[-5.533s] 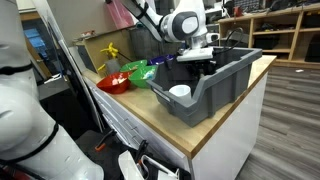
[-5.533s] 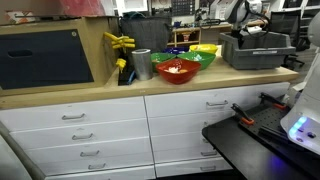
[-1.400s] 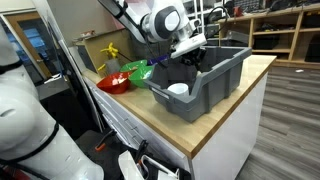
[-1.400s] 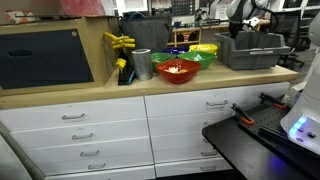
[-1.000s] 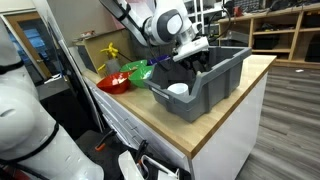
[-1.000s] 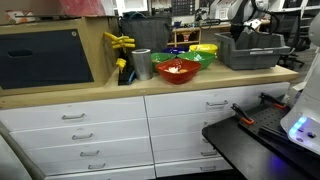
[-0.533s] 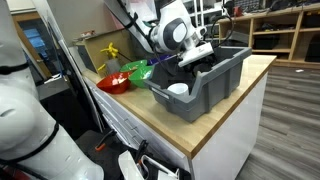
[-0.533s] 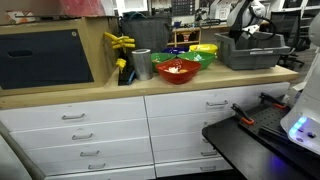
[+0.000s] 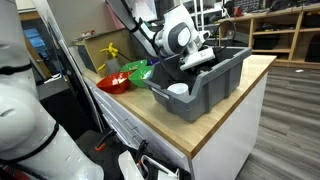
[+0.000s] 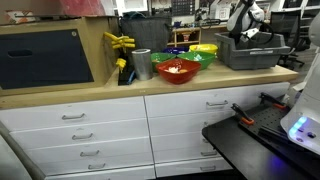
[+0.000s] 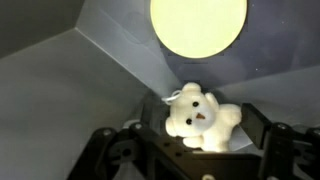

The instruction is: Take a toy out of the grey tub

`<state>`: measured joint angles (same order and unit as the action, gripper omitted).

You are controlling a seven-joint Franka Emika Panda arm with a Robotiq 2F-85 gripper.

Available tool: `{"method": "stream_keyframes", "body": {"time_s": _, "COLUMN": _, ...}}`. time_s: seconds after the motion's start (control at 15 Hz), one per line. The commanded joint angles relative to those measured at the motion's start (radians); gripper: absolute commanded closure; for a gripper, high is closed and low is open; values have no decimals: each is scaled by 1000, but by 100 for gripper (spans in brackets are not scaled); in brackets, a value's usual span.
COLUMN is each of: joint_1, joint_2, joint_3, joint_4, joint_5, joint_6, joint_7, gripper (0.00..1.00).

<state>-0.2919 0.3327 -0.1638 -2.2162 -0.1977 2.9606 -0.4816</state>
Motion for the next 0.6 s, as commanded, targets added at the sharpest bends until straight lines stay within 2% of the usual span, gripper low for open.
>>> {"method": "stream_keyframes", "body": {"time_s": 0.0, "joint_1": -12, "joint_2": 28, "joint_3": 26, "joint_4": 12, "joint_5": 8, "joint_6": 2, "joint_7": 22, "gripper": 42}}
{"method": "stream_keyframes", "body": {"time_s": 0.4, "joint_1": -26, "joint_2": 29, "joint_3": 62, "joint_4": 5, "joint_5": 18, "joint_6": -2, "joint_7": 14, "gripper": 88}}
{"method": "stream_keyframes", "body": {"time_s": 0.53, "joint_1": -32, "joint_2": 19, "joint_3": 71, "joint_4": -2, "joint_5": 20, "joint_6": -1, "joint_7": 11, "gripper": 100}}
